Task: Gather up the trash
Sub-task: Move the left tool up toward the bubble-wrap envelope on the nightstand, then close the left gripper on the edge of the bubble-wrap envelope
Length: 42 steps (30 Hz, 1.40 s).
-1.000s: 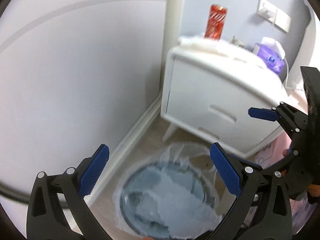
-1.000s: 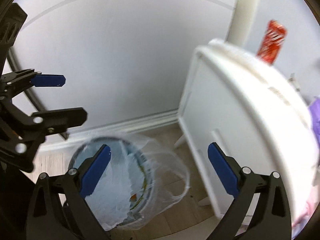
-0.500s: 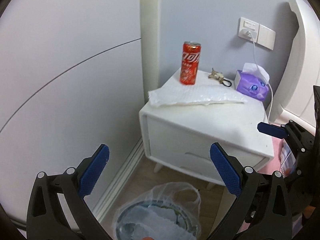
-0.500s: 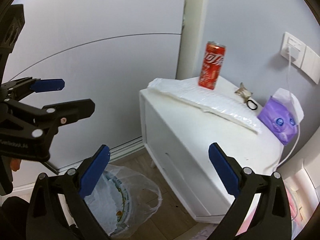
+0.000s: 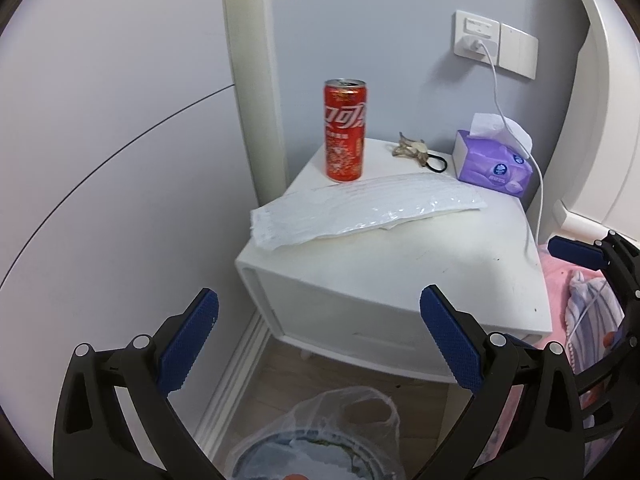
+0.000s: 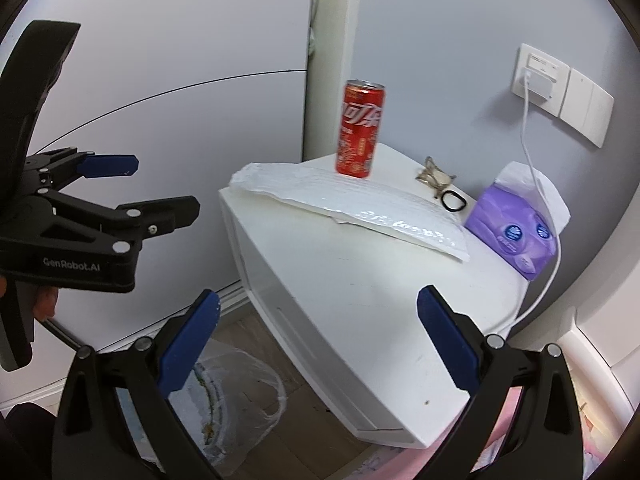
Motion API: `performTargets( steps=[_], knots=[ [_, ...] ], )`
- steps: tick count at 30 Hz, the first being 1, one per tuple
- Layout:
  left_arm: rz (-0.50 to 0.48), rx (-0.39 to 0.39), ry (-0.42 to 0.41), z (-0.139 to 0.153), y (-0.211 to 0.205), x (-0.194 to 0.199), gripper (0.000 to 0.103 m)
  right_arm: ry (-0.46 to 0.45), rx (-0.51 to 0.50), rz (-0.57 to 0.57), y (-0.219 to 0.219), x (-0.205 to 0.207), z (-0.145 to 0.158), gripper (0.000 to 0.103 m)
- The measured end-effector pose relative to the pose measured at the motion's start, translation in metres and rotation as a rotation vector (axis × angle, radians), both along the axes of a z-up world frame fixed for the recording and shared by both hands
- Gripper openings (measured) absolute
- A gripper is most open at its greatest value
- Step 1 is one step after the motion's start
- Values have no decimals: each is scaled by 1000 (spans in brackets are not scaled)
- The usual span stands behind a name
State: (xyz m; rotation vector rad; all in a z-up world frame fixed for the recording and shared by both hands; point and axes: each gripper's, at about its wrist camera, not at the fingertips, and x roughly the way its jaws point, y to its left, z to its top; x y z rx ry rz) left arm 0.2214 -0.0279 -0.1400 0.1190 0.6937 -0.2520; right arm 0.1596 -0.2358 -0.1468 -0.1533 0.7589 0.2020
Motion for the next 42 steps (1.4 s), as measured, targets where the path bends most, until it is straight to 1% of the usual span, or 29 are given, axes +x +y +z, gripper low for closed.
performTargets(
  steps=[6,12,20,25,32,38,42],
  knots=[
    [-48,19,11,-5,-26,18,98,-4,-6,-44,-18,14,1,96],
    [-76,39,41,-11,-44,46,98,1,-28,-65,-32,33,-2,96],
    [-114,123,49,-23,-59,81,98,18,-24,-81,-46,50,-7,96],
    [-135,144,60,-31,-64,100,98,34,-10,-89,-52,61,-13,96],
    [-174,172,71,-41,-75,110,98,48,-4,-92,-52,74,-21,96],
    [-205,233,52,-44,-84,116,98,56,-6,-96,-52,83,-27,96],
    [-215,252,46,-44,-86,122,98,59,-2,-99,-54,87,-30,96]
  ],
)
